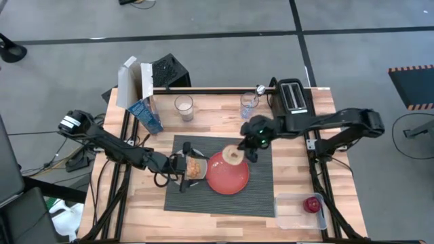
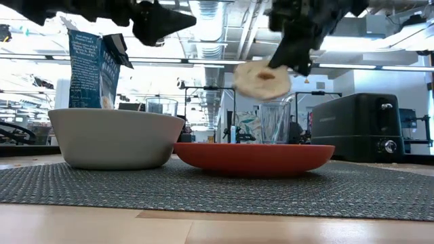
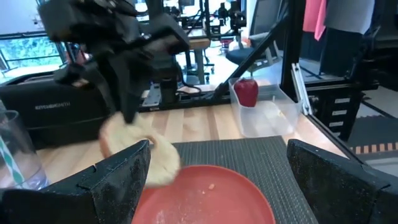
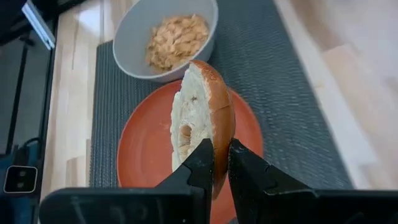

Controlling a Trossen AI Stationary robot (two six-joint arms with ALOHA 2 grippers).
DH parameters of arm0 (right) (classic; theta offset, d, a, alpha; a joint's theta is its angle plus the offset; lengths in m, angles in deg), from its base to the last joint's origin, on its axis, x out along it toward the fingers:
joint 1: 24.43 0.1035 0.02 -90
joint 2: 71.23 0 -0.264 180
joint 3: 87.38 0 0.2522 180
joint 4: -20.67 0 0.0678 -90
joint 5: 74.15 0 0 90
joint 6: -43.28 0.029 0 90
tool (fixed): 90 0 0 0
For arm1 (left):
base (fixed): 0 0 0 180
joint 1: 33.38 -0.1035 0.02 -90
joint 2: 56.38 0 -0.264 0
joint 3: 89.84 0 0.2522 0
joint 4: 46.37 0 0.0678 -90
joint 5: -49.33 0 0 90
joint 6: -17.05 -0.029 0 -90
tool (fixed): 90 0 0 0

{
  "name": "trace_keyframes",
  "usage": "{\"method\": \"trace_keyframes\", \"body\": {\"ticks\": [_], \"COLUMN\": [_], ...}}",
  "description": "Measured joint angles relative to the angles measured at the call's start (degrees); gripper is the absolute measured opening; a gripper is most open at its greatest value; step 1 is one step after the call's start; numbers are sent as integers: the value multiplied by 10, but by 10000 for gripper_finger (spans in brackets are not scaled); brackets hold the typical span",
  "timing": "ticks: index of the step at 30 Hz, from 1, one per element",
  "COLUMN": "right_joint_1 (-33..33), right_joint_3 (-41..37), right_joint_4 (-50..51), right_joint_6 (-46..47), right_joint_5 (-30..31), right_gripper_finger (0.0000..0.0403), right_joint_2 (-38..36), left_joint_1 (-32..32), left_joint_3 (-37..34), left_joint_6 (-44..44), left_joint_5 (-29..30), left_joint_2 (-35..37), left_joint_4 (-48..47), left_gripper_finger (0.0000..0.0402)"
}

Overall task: Arrange a breakfast setting
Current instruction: Put the bread on the plate

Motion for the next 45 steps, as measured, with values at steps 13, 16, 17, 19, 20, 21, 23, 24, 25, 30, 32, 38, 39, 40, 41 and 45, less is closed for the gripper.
{"method": "trace_keyframes", "body": {"ticks": [13, 16, 17, 19, 20, 21, 23, 24, 25, 30, 32, 38, 39, 40, 41, 45], "right_joint_1": [24, 26, 26, 27, 27, 27, 26, 25, 23, 13, 9, 3, 3, 3, 3, 3], "right_joint_3": [0, 1, 0, 0, 0, 0, 0, 0, 1, 1, 1, 1, 1, 1, 1, 2], "right_joint_4": [-99, -119, -117, -118, -117, -117, -119, -119, -119, -114, -113, -105, -108, -105, -102, -108], "right_joint_6": [-9, -9, -9, -10, -10, -9, -2, 6, 14, 26, 28, 21, 21, 21, 21, 21], "right_joint_5": [-90, -94, -94, -93, -94, -96, -108, -111, -112, -110, -108, -93, -91, -91, -91, -91], "right_gripper_finger": [66, 66, 66, 66, 66, 66, 66, 66, 66, 66, 66, 66, 66, 66, 66, 66], "right_joint_2": [131, 153, 160, 174, 181, 188, 199, 202, 205, 207, 207, 212, 216, 218, 219, 244], "left_joint_1": [-3, -3, -3, -3, -3, -3, -4, -4, -4, -4, -4, -4, -4, -4, -4, -4], "left_joint_3": [-3, -3, -3, -3, -3, -3, -3, -3, -3, -3, -3, -3, -3, -3, -3, -3], "left_joint_6": [1, 3, 3, 6, 6, 6, 6, 6, 7, 7, 7, 7, 7, 7, 7, 7], "left_joint_5": [-7, -8, -7, -8, -8, -7, -6, -6, -6, -6, -5, -4, -4, -4, -4, -4], "left_joint_2": [0, 0, 0, 0, 0, 0, 0, 0, 0, 0, 0, 0, 0, 0, 0, 0], "left_joint_4": [2, -2, -2, -3, -2, -2, -2, 0, 0, 5, 7, 7, 7, 8, 8, 9], "left_gripper_finger": [364, 364, 364, 364, 364, 364, 364, 364, 364, 364, 364, 364, 364, 364, 364, 364]}}
